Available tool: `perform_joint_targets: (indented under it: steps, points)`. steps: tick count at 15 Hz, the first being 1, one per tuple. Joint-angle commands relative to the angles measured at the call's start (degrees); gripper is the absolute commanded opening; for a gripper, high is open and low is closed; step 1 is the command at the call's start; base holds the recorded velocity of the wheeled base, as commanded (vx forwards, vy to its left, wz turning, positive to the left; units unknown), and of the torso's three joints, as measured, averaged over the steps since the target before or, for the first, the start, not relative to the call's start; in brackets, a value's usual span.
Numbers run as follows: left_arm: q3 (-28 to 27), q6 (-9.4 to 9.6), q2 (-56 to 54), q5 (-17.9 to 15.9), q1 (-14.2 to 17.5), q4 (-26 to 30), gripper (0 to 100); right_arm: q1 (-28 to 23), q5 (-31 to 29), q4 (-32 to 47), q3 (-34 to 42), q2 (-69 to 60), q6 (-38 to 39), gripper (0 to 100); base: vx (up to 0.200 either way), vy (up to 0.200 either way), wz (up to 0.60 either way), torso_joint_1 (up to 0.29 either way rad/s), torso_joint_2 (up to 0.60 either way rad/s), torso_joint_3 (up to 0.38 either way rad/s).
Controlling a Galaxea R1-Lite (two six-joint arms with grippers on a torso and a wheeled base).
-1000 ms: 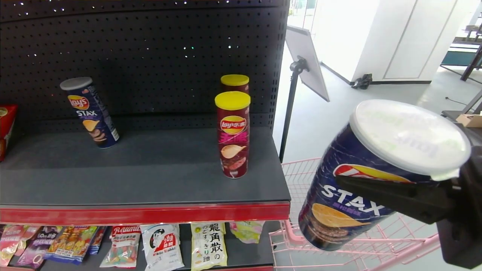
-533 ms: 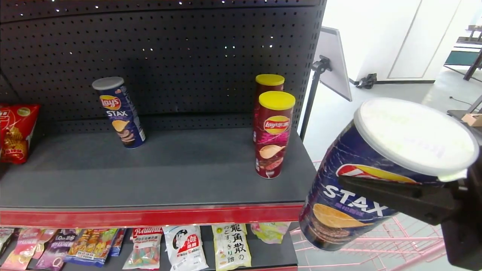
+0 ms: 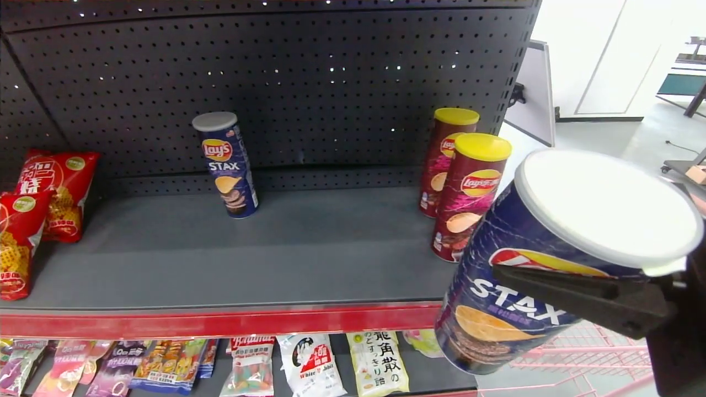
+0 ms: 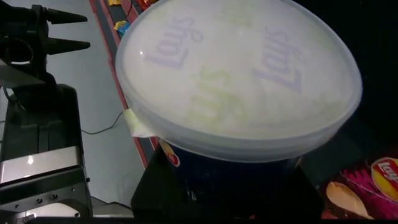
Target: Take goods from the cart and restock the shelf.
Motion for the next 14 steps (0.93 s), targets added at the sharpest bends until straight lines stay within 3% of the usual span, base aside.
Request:
perform_joint_targets:
  steps: [1,14]
  points:
    - [0.0,-0.04,0.1,0.0,0.0,0.0,100,0.1,0.0,-0.1,0.1,0.0,0.0,0,0.000,0.200,0.00,0.002,-0.01,0.007]
    - [0.0,-0.04,0.1,0.0,0.0,0.0,100,0.1,0.1,-0.1,0.6,-0.2,0.0,0,0.000,0.200,0.00,0.002,0.00,0.005]
